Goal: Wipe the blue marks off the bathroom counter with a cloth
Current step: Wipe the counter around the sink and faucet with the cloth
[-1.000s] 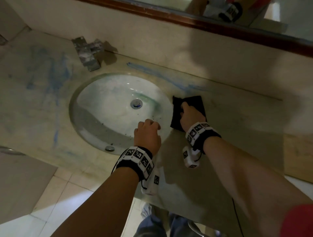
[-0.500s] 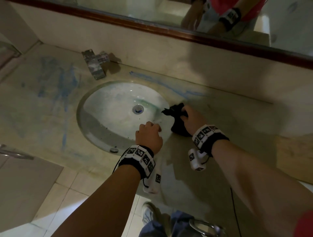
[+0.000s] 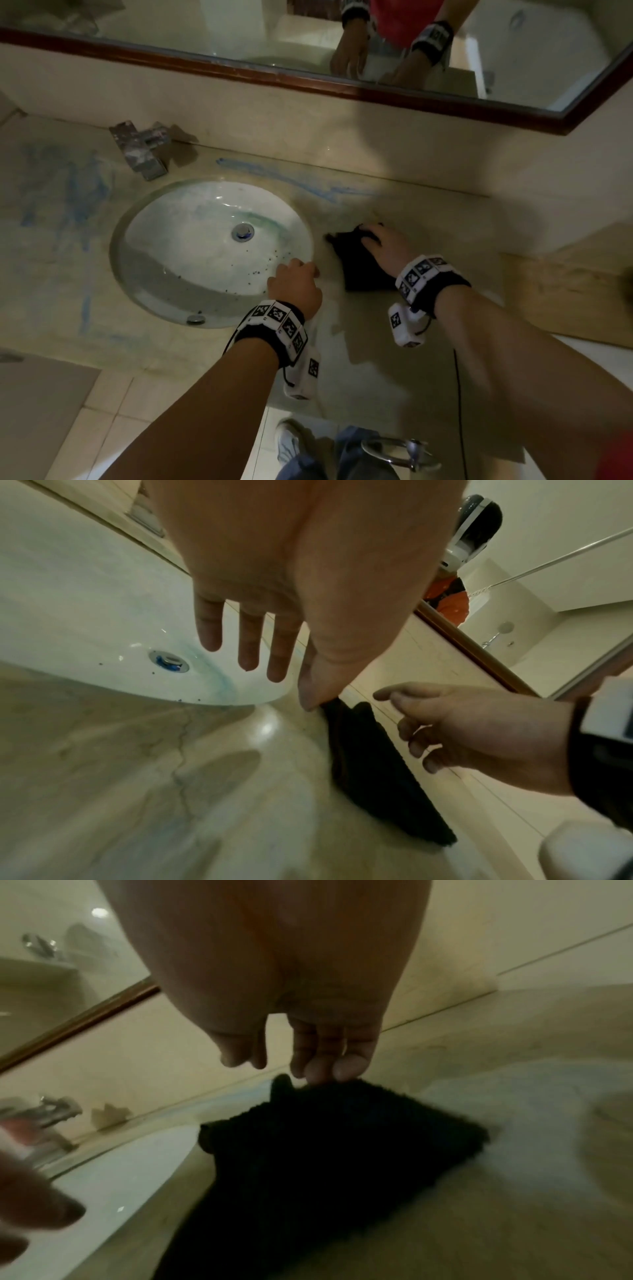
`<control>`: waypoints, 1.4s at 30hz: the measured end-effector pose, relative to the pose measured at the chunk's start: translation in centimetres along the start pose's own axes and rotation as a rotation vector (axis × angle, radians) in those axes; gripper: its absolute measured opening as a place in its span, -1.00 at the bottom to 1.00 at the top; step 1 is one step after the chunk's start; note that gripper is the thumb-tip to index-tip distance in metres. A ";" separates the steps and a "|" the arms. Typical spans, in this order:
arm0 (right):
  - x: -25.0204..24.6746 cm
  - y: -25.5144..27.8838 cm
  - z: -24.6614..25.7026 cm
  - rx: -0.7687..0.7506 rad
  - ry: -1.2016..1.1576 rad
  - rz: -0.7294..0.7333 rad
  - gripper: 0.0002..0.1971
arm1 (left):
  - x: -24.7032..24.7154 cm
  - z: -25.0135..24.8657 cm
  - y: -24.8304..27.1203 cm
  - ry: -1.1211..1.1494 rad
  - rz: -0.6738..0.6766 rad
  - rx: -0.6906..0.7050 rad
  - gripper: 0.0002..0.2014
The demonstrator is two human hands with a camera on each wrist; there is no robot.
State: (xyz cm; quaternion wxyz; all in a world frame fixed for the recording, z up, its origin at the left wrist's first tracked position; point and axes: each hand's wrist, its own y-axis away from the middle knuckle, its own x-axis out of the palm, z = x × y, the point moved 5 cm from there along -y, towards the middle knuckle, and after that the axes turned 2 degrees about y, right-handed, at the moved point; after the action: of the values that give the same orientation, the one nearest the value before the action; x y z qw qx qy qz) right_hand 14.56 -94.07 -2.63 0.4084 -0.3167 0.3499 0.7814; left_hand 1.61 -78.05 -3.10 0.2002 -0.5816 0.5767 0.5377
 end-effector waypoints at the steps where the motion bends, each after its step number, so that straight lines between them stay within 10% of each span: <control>1: 1.1 0.0 -0.4 0.026 0.062 0.029 -0.59 | 0.1 0.1 0.1 0.001 -0.003 -0.001 -0.65; 19: 7.4 1.9 0.0 -0.007 0.558 0.214 -0.41 | 2.2 -0.5 -1.5 -0.069 -0.038 -0.005 -0.60; 31: 5.6 -8.0 1.2 0.084 0.384 0.245 -0.38 | 2.1 -0.3 -2.9 -0.144 -0.073 -0.014 -0.63; 42: 4.8 -1.3 -1.6 0.176 0.398 0.210 -0.39 | 2.1 -0.9 -2.9 -0.212 -0.020 0.002 -0.66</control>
State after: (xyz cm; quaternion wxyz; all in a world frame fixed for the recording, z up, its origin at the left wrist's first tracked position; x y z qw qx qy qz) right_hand 13.75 -92.82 -7.65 0.2738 -0.3894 0.5212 0.7083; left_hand 4.04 -79.00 -5.70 0.2662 -0.5270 0.5470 0.5934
